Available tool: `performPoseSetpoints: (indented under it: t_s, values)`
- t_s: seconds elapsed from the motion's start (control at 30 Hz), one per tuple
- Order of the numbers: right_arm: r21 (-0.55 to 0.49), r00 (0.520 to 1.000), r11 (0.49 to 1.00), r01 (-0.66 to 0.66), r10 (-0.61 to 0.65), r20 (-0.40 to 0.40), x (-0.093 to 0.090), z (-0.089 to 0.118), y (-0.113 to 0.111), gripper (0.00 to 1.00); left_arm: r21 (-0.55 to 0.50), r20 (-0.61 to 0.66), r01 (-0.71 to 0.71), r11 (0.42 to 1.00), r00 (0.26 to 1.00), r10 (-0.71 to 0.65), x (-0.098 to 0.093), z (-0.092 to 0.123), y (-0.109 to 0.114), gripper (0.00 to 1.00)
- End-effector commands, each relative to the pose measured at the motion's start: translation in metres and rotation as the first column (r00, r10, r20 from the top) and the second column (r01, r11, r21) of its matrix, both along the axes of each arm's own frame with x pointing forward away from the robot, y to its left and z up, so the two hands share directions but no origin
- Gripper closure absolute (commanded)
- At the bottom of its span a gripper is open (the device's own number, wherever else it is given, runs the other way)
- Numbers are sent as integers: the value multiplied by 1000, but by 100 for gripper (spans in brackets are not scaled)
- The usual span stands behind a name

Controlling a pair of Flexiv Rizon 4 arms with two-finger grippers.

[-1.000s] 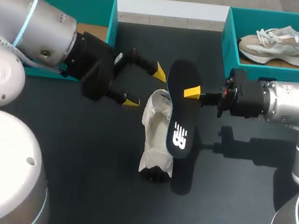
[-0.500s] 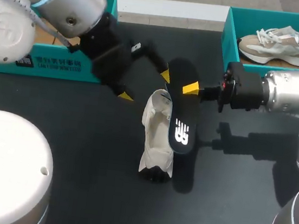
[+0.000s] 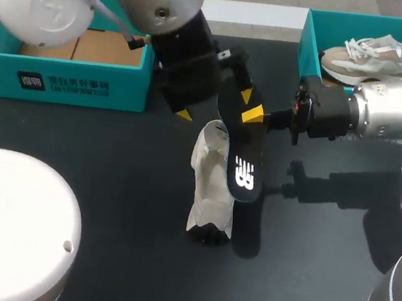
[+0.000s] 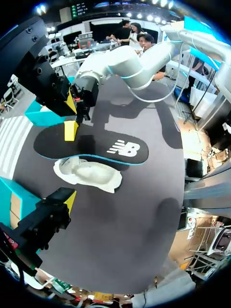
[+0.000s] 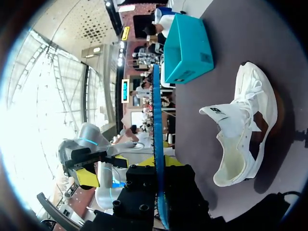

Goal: Take the shoe out of the shoebox, open the shoe tongue, remove and reinsert the insole, then place the shoe into the shoebox

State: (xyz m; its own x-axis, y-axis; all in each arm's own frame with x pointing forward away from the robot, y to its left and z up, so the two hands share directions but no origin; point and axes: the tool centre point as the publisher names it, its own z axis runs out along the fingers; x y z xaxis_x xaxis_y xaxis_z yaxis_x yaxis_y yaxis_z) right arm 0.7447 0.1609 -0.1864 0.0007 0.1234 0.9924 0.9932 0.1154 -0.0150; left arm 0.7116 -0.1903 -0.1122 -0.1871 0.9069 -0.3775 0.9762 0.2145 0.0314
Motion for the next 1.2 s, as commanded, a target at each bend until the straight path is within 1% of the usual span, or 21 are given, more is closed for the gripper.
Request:
performPoseSetpoints:
  t_s: [0.03, 0.17, 0.5, 0.67, 0.87, 1.03, 1.2]
  values:
    - [2, 1000, 1000, -8, 8, -1, 3, -3, 3, 100, 289, -61, -4, 957, 998, 22, 4, 6, -10, 0]
    - [2, 1000, 1000, -11, 11, -4, 3, -1, 3, 100, 286, -63, -5, 958, 998, 24, 7, 6, -14, 0]
    - [-9, 1000, 1000, -26, 26, -9, 4, 4, -4, 100, 313, -59, 4, 950, 998, 15, 10, -4, -21, 0]
    - [-7, 1000, 1000, -20, 20, -4, 3, 1, -4, 100, 265, -64, 4, 964, 998, 13, 13, -10, -23, 0]
    - [-7, 1000, 1000, -21, 20, -5, 1, 0, -5, 100, 215, -44, 8, 977, 999, 2, 15, -11, -27, 0]
    - [-6, 1000, 1000, -18, 18, -4, 0, -1, -5, 100, 214, -42, 15, 977, 999, -6, 16, -9, -34, 0]
    - [-4, 1000, 1000, -17, 17, 0, 1, -2, -4, 100, 207, -41, 20, 978, 999, -11, 17, -10, -36, 0]
